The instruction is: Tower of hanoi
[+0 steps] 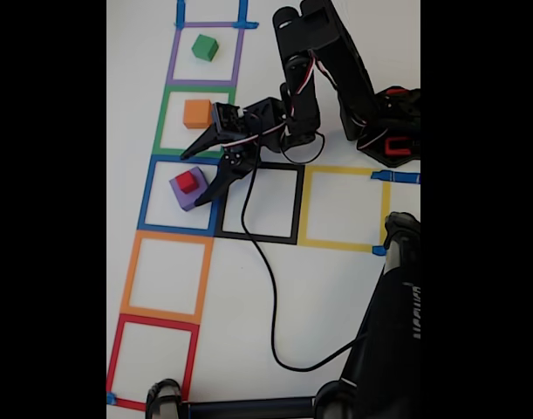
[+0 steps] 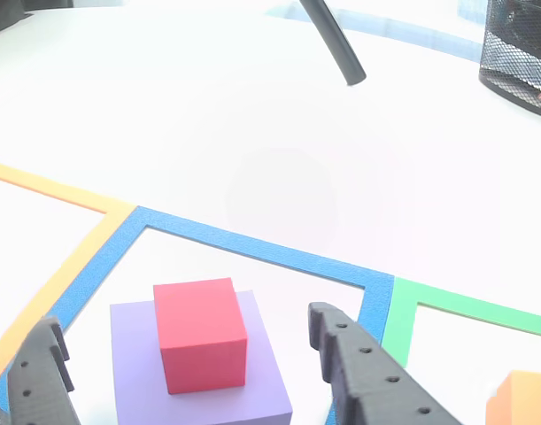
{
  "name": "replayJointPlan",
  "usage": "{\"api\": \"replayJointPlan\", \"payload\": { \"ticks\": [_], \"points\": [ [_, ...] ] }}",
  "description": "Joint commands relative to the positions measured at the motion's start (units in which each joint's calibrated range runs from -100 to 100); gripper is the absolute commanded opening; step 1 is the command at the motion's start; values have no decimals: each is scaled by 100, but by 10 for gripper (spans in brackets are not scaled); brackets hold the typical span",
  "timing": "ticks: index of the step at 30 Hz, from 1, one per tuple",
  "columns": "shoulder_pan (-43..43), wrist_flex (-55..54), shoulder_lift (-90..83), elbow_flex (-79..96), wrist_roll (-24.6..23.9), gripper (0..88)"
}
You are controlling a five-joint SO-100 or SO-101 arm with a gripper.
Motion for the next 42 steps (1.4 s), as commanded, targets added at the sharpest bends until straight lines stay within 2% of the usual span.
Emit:
{"api": "replayJointPlan", "payload": {
  "ticks": [1, 34, 42],
  "points": [
    [-72, -146, 64, -225, 36, 298],
    [-417, -495, 726, -616, 36, 235],
    [-369, -487, 831, -716, 36, 176]
  ]
}}
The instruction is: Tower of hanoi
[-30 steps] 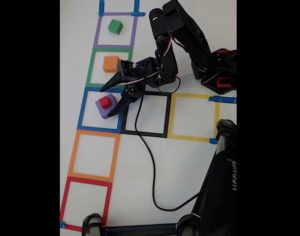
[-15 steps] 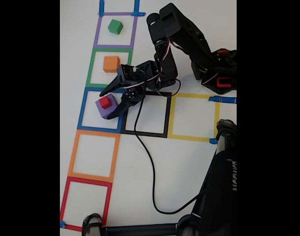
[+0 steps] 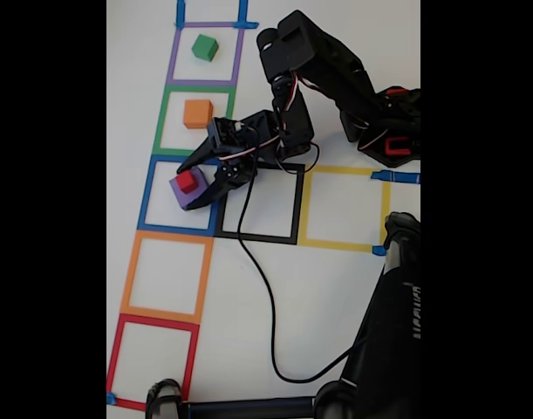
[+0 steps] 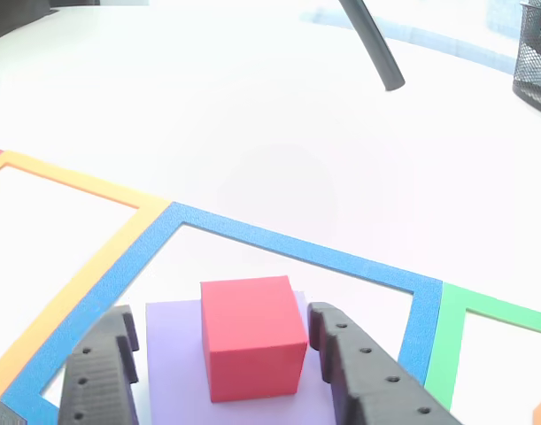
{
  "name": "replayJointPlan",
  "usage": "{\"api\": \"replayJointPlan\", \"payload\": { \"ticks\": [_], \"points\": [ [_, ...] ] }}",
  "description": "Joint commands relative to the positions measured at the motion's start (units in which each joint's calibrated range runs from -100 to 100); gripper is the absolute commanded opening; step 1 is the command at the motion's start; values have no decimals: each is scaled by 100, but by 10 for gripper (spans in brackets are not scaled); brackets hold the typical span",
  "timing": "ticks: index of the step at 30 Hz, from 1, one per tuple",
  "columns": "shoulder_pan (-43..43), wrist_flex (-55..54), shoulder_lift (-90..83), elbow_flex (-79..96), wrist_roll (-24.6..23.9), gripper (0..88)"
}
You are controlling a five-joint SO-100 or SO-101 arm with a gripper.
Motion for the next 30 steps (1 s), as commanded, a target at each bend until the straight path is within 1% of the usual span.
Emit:
{"api": "replayJointPlan", "payload": {
  "ticks": [1, 14, 19, 30],
  "points": [
    [5, -100, -38, -123, 36, 171],
    [-71, -83, -103, -77, 36, 110],
    [-81, -91, -103, -68, 36, 54],
    [-62, -27, -256, -23, 36, 14]
  ]
}}
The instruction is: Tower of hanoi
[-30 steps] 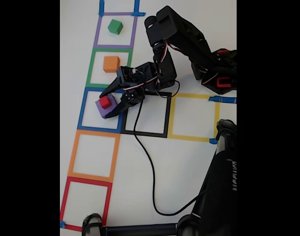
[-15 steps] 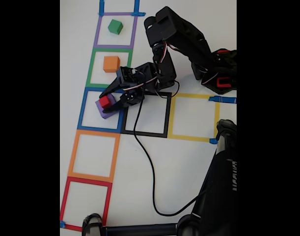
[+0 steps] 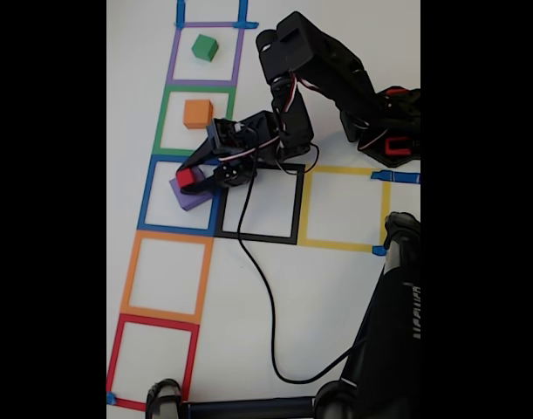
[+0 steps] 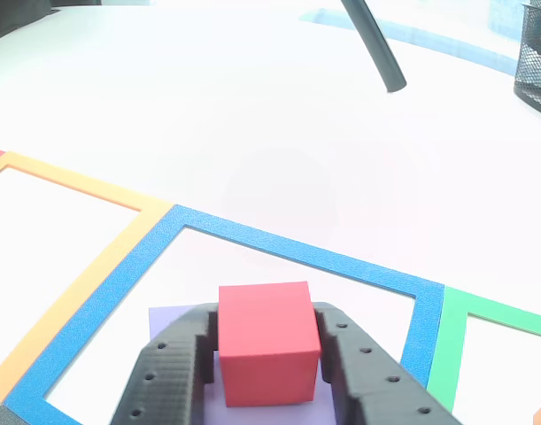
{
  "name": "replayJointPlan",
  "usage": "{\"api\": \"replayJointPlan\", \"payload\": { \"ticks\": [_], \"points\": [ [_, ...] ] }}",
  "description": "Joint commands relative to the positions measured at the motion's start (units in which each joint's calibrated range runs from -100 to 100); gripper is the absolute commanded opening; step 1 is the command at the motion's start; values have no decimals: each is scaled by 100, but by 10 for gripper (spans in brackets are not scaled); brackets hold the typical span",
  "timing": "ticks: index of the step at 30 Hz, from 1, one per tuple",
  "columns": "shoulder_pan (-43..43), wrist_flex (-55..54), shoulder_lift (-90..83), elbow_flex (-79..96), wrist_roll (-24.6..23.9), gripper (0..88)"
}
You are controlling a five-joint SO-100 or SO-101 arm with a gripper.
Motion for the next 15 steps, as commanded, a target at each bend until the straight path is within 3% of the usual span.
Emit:
{"api": "replayJointPlan", "payload": {
  "ticks": [1, 6, 15],
  "points": [
    [-38, -2, -330, 4, 36, 17],
    [-9, 402, -959, 49, 36, 20],
    [278, 2467, -3236, 240, 36, 2]
  ]
}}
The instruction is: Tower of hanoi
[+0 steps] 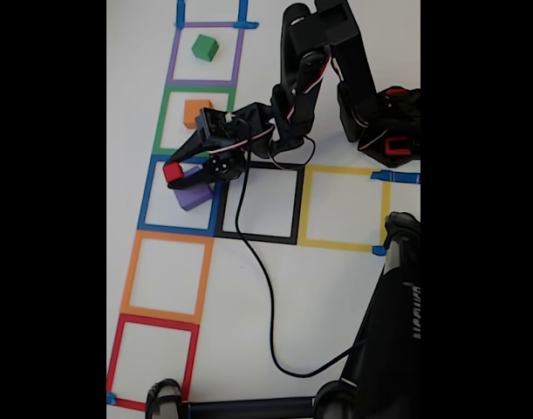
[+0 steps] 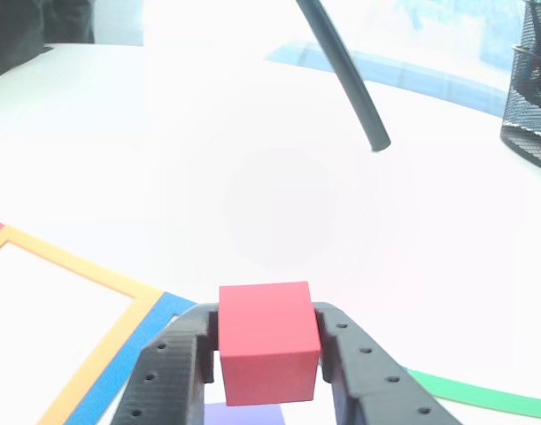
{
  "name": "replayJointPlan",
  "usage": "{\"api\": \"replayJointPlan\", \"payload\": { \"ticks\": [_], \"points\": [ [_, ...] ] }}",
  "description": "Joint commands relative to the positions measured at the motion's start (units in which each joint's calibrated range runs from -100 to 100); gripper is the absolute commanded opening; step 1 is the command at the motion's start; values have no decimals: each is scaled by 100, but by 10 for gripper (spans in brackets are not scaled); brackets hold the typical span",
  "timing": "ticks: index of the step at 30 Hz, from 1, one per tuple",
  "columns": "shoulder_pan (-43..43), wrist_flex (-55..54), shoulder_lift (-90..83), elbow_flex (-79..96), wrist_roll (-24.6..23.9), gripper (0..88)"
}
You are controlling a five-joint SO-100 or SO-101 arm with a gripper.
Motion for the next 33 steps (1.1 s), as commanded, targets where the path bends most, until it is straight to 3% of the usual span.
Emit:
{"api": "replayJointPlan", "payload": {
  "ticks": [1, 8, 17, 23, 28, 33],
  "points": [
    [252, 1292, -1489, -26, 36, 2],
    [712, 3883, -3750, -126, -82, 4],
    [1373, 9252, -5591, -2662, -539, 2],
    [1488, 12061, -5429, -5699, -1536, 2],
    [1795, 13414, -5155, -7480, -1942, 2],
    [2879, 13729, -5211, -7462, -1418, 2]
  ]
}}
